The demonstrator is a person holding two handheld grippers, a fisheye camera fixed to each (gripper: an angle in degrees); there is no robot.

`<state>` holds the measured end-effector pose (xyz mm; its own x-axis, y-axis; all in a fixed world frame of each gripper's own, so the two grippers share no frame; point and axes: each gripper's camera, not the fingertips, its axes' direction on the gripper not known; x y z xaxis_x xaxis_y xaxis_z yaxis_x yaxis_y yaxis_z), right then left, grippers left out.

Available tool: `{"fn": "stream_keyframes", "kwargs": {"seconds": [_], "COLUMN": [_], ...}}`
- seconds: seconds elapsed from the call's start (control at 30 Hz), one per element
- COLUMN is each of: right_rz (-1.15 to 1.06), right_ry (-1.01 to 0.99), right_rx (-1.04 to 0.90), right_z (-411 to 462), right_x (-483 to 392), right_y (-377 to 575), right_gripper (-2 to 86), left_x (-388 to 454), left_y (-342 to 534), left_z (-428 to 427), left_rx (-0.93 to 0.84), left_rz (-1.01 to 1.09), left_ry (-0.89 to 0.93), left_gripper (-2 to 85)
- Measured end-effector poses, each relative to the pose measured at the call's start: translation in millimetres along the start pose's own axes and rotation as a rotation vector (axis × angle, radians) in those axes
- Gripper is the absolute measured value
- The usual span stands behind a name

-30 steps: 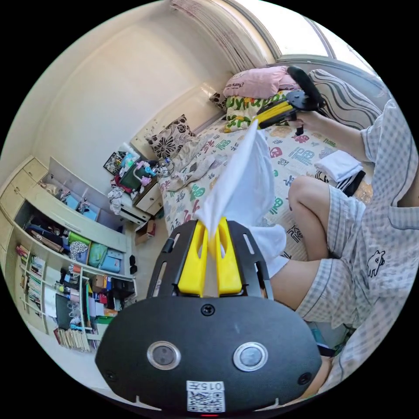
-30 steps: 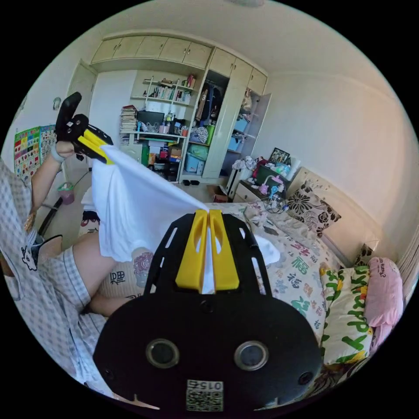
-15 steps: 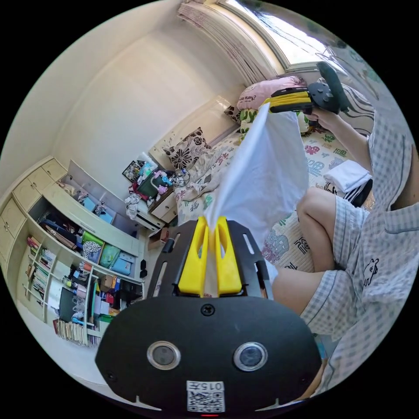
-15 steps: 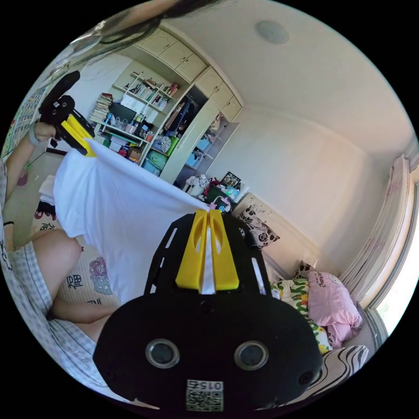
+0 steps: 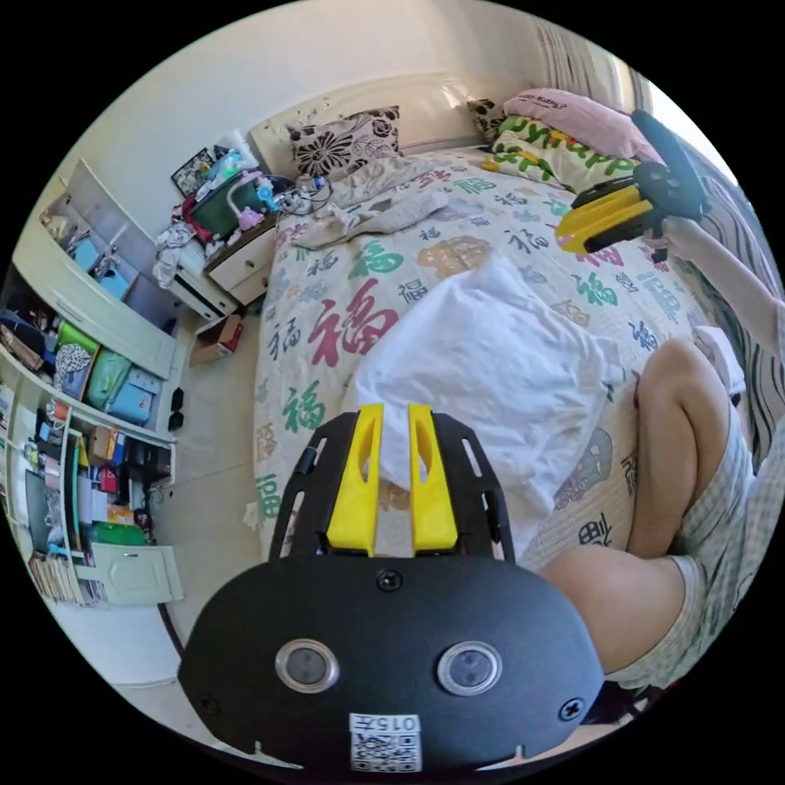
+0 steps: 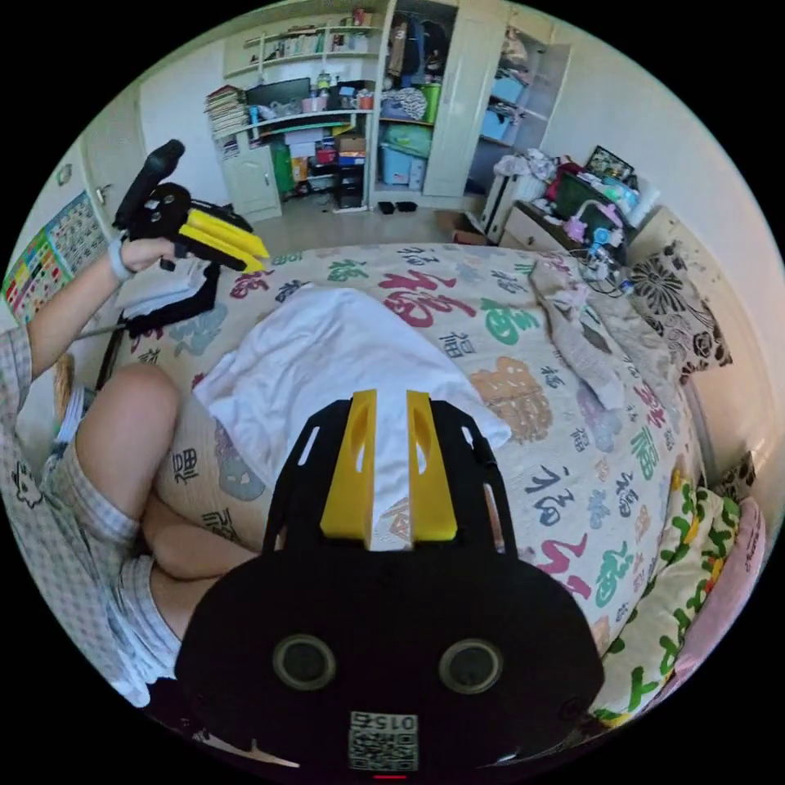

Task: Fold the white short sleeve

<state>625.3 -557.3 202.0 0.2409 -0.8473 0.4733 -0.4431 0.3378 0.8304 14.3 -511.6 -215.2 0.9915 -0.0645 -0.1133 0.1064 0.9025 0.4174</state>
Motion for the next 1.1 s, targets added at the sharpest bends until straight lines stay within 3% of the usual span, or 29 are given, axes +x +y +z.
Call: {"fn": "stream_keyframes", "kwargs": {"seconds": [0.13, 0.37, 0.57, 0.9, 1.1], "right_rz": [-0.290, -0.346, -0.115, 0.069, 0.129], "right_ry": [-0.089, -0.148, -0.284, -0.274, 0.028], "right_rx": [-0.248, -0.389, -0.265, -0.060, -0.014], "right_z": [93.0, 161.7, 128.3, 55.7, 25.4], "right_x": [-54.2, -48.8, 24.7, 138.5, 259.3], "right_y": [48.1, 69.7, 99.7, 119.0, 40.6], "right_gripper": [8.0, 5.0, -0.4, -0.8, -0.4], "left_x": [28.4, 38.9, 2.8, -85.5, -244.0], "left_y": [43.4, 61.7, 86.5, 118.4, 54.5], "left_z": [50.0, 136.2, 143.2, 103.0, 70.6], "left_rx": [-0.032, -0.238, -0.230, -0.020, 0.190], "left_rz": [0.077, 0.154, 0.130, 0.077, -0.078], "left_ry": [0.235, 0.251, 0.266, 0.280, 0.104], "left_gripper": [6.5, 6.5, 1.0, 0.4, 1.1]}}
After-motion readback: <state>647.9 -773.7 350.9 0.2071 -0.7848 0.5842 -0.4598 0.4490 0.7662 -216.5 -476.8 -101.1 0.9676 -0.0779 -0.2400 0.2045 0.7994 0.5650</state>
